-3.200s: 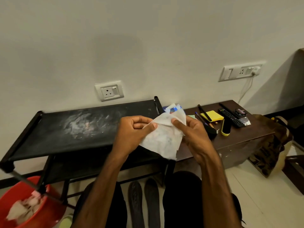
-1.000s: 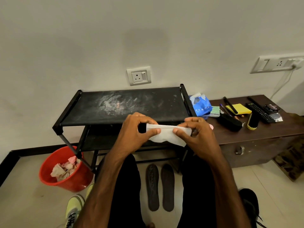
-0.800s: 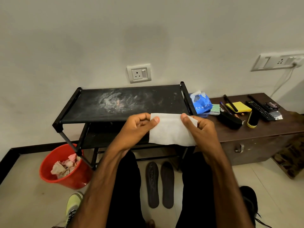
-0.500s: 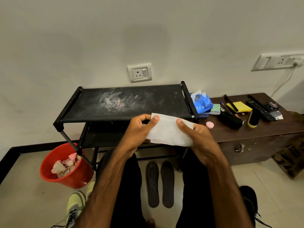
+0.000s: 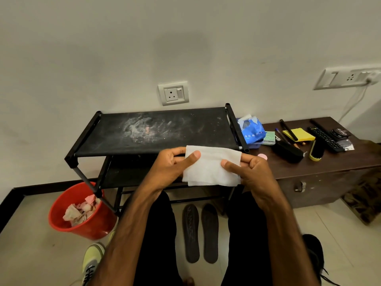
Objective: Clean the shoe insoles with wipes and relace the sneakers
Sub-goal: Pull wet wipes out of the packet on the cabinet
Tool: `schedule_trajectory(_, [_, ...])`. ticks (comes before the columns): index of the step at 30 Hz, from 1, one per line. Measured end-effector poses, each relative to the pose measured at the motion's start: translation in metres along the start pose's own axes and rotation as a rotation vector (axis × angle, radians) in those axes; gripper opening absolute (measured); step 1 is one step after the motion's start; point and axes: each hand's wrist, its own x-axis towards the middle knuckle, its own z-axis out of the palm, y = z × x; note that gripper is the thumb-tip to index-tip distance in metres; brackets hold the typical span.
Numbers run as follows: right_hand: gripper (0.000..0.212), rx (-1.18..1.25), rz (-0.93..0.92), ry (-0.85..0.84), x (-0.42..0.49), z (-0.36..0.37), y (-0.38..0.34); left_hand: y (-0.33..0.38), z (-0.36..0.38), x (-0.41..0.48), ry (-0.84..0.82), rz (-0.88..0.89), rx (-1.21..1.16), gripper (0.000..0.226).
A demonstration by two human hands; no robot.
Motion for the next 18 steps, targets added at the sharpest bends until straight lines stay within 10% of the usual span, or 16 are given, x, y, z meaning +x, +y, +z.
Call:
schedule_trajectory(10, [0.024, -0.255, -0.227, -0.245, -0.009, -0.002, -0.012, 0.008, 0.004, -0.003, -0.170, 0.159, 0.288, 0.030])
schedule_trajectory(18, [0.068, 0.333, -0.096, 0.017, -0.002, 0.015, -0.004, 0.008, 0.009, -0.002, 0.054, 0.156, -0.002, 0.021])
